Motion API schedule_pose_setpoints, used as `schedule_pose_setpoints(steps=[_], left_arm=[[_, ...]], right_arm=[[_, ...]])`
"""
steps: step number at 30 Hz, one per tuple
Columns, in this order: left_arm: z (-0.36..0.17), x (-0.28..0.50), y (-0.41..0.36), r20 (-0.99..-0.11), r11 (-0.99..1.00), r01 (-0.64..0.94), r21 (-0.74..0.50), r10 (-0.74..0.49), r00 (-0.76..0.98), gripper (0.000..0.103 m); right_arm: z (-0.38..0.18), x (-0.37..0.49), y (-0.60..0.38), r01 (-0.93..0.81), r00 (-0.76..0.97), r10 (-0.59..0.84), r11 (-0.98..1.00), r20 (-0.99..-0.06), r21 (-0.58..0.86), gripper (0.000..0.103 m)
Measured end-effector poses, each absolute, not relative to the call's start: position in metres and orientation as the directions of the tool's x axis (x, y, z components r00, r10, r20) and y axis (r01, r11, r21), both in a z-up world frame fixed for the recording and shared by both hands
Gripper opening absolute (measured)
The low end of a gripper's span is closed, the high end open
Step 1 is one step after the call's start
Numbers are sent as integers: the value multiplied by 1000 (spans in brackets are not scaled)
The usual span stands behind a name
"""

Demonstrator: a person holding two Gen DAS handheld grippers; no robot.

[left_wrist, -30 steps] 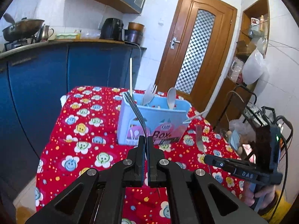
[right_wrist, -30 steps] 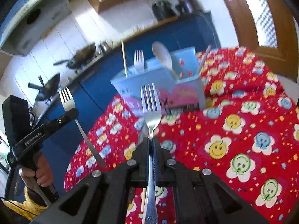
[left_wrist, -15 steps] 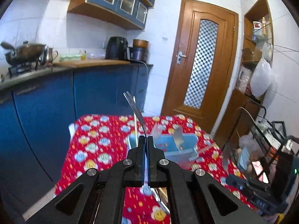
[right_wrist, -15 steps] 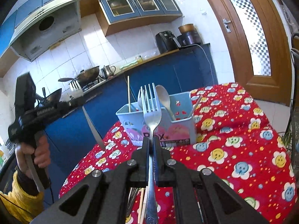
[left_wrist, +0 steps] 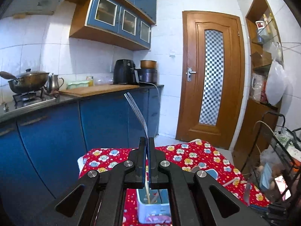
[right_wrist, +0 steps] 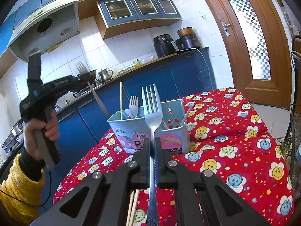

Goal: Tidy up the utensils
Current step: 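Lift the knife and fork into the blue caddy and open both tools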

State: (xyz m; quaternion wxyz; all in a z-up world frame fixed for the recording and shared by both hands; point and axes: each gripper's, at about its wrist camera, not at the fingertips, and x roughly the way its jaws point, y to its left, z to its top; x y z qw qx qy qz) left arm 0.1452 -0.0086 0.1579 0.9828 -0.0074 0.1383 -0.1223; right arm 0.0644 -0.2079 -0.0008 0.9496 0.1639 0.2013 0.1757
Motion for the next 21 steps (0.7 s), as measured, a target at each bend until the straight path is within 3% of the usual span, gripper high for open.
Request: schedule_pose_setpoints(steps=[15,21], left_arm=[[105,181,-31,-336,969,246,-27,-240,911,1],[92,187,-33,-351,966,259,-29,-252,902,1]], right_arm=[[26,119,-198,-271,887,355,918,-295,289,5],[43,146,-193,-255,924,310,936,-225,241,5]])
